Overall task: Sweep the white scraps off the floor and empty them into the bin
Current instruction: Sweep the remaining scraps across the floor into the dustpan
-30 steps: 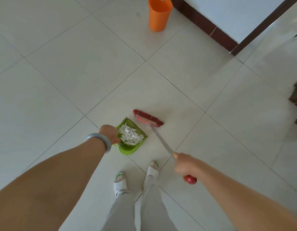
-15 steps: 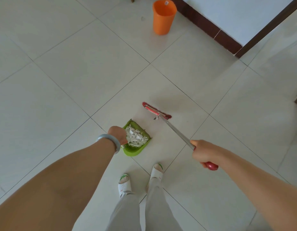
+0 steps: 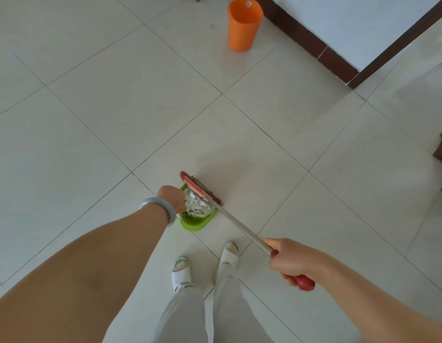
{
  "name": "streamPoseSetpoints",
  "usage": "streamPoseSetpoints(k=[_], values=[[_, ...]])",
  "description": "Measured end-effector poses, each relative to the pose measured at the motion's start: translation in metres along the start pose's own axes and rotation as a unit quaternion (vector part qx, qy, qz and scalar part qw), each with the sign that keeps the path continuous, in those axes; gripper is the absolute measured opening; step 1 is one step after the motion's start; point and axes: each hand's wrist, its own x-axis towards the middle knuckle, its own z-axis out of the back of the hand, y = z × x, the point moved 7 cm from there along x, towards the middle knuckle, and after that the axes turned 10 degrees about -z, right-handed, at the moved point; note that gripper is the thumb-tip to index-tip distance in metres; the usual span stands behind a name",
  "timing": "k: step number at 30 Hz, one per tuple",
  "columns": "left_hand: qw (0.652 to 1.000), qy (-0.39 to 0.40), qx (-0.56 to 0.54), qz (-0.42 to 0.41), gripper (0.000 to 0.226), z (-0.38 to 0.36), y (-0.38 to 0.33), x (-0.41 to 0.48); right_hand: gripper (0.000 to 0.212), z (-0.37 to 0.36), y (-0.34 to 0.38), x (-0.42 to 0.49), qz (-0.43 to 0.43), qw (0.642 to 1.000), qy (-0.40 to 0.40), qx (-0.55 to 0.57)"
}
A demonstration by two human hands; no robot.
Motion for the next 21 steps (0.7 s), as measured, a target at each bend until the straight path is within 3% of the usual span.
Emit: streamPoseSetpoints(k=[7,11,21], values=[[1.0,-0.001,0.002,-0.003,0.049,-0.008,0.003,-0.015,0.063,-0.005,-0.007,-0.02,0.005,0.999,-0.032,-0.006],[1.0,0.0,-0.004,-0.002,0.05,-0.019,0.012,-0.027,0.051,-0.007,-0.009,-0.03,-0.001,0.999,-0.039,0.008],[1.0,0.017,0.008,0.003,0.048,-0.057,0.034,-0.065,0.068,-0.022,0.009,-0.013,-0.01,0.997,-0.081,-0.004]])
